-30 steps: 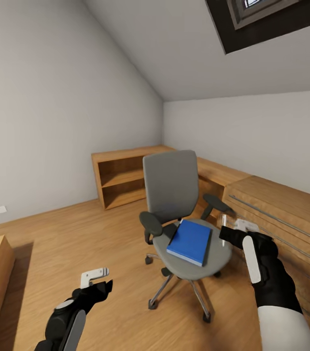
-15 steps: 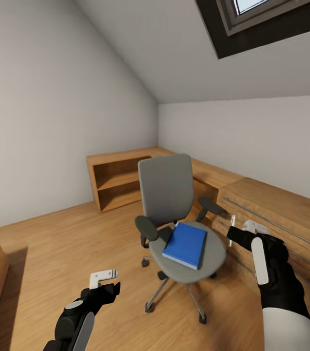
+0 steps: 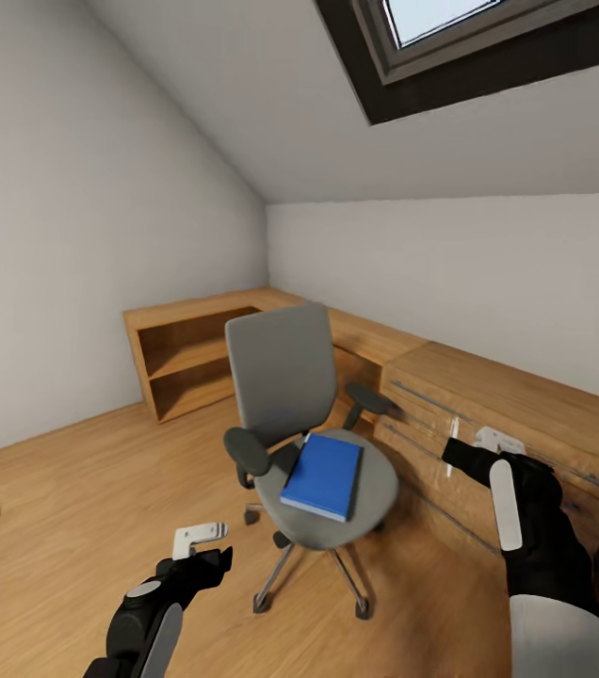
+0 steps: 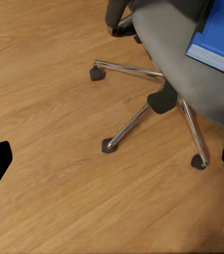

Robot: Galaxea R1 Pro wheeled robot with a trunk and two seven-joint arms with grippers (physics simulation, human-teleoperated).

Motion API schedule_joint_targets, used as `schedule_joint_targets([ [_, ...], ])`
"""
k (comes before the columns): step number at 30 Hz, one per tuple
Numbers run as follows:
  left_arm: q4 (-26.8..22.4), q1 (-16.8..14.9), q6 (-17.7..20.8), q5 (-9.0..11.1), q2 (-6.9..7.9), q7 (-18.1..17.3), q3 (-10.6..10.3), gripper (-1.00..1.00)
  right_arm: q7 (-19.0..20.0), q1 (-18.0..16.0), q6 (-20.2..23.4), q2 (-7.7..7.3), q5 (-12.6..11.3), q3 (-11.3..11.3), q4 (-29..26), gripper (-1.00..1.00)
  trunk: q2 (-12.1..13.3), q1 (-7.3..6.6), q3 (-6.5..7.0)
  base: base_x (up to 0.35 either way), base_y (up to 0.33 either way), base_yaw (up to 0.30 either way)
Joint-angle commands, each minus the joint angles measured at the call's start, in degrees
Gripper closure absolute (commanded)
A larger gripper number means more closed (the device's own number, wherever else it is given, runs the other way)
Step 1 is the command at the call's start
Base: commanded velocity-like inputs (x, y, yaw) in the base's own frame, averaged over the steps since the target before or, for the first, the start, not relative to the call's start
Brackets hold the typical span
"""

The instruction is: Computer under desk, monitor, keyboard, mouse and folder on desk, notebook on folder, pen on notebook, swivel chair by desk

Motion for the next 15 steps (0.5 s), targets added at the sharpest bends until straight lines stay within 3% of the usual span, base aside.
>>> schedule_joint_targets([
  [1, -0.1, 0.0, 0.2, 0.6, 0.01, 0.5, 0.0, -1.00, -0.7, -0.1, 0.2, 0.04, -0.7, -0.1, 0.0, 1.00, 0.4, -0.23, 0.12, 0.000, -0.165, -0.264],
  [15, -0.1, 0.0, 0.2, 0.5, 0.02, 0.6, -0.1, -1.00, -0.7, -0.1, 0.2, 0.04, -0.7, -0.1, 0.0, 1.00, 6.0, -3.30, 2.64, 0.000, -0.257, -0.229],
])
